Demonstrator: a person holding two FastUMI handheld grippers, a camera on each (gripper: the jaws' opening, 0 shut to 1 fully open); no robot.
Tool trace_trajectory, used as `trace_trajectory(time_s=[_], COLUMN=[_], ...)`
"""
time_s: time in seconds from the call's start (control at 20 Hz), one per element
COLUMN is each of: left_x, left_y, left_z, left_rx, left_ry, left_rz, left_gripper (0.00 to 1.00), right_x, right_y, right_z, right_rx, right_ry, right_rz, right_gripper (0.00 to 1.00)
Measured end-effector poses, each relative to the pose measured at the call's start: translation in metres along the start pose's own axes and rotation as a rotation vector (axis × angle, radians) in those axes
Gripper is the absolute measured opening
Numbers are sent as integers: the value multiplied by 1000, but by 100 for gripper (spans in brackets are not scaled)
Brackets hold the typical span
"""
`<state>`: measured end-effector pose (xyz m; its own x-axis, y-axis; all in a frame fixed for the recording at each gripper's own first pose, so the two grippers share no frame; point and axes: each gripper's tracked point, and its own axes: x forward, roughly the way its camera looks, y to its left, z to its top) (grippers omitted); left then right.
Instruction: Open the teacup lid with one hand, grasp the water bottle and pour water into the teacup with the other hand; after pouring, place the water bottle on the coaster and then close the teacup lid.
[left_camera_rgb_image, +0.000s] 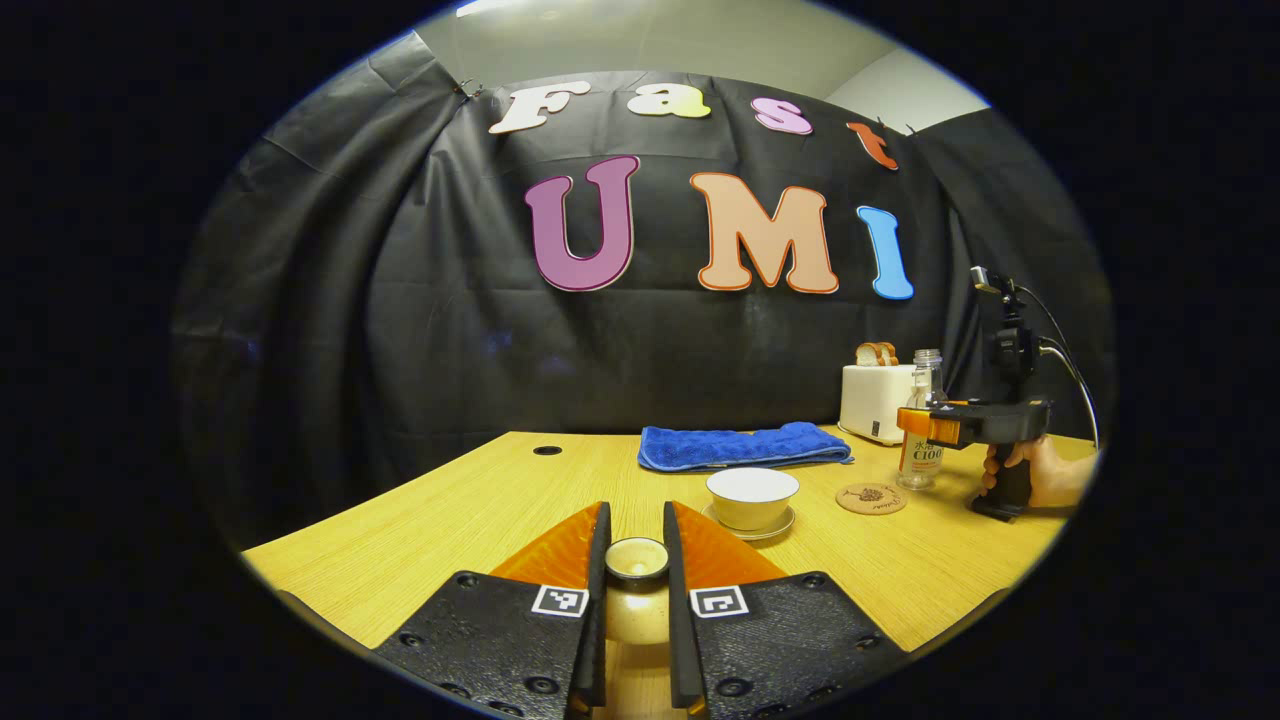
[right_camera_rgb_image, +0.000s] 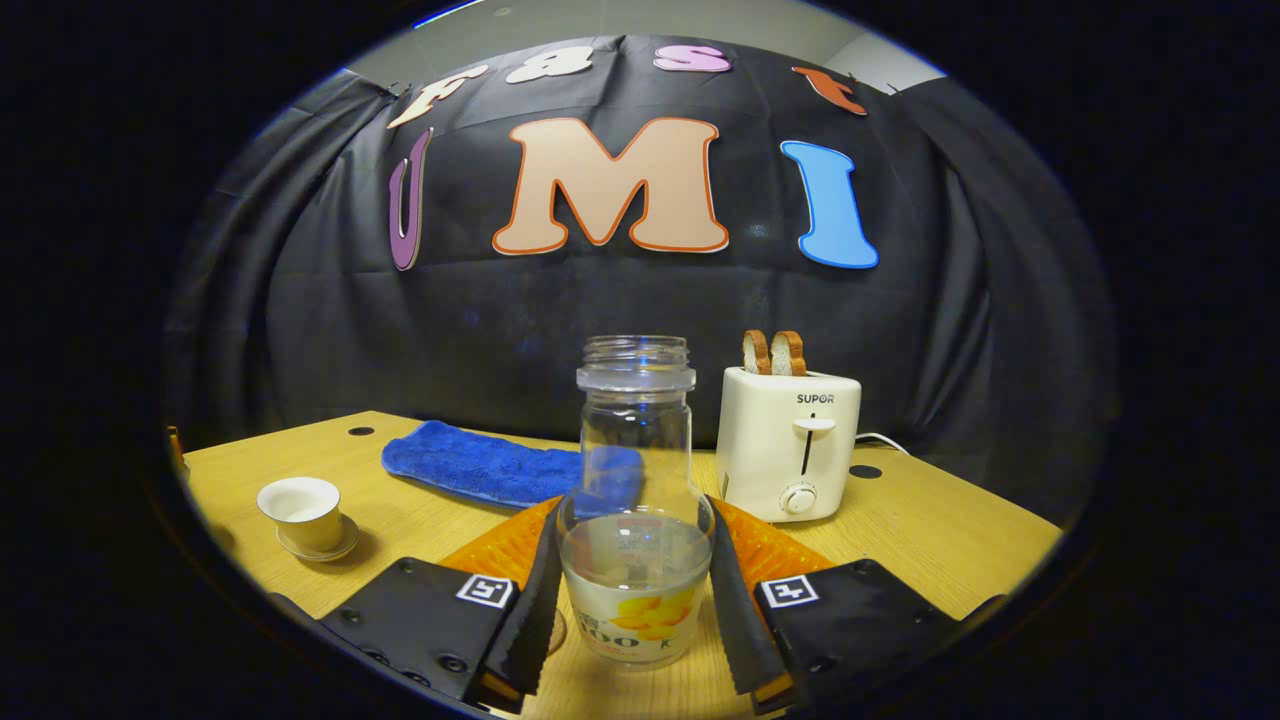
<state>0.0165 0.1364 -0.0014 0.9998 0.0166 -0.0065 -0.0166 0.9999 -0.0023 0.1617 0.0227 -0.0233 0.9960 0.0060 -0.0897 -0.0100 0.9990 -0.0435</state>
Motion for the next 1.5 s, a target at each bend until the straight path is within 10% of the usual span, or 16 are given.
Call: trace_trajectory(time_s=[0.9,1.5], left_x=[5,83], left_y=[-6,-56], left_z=[-1,-3], left_rx=[-2,5], left_ry=[3,11], left_rz=[-8,-167], left_gripper=[22,22], right_x=[-3,-104], right_y=[-10,-42], right_z=[5,6], right_rx=[31,33], right_ry=[-49,-58], right_rz=[-16,66], right_gripper=[94,88])
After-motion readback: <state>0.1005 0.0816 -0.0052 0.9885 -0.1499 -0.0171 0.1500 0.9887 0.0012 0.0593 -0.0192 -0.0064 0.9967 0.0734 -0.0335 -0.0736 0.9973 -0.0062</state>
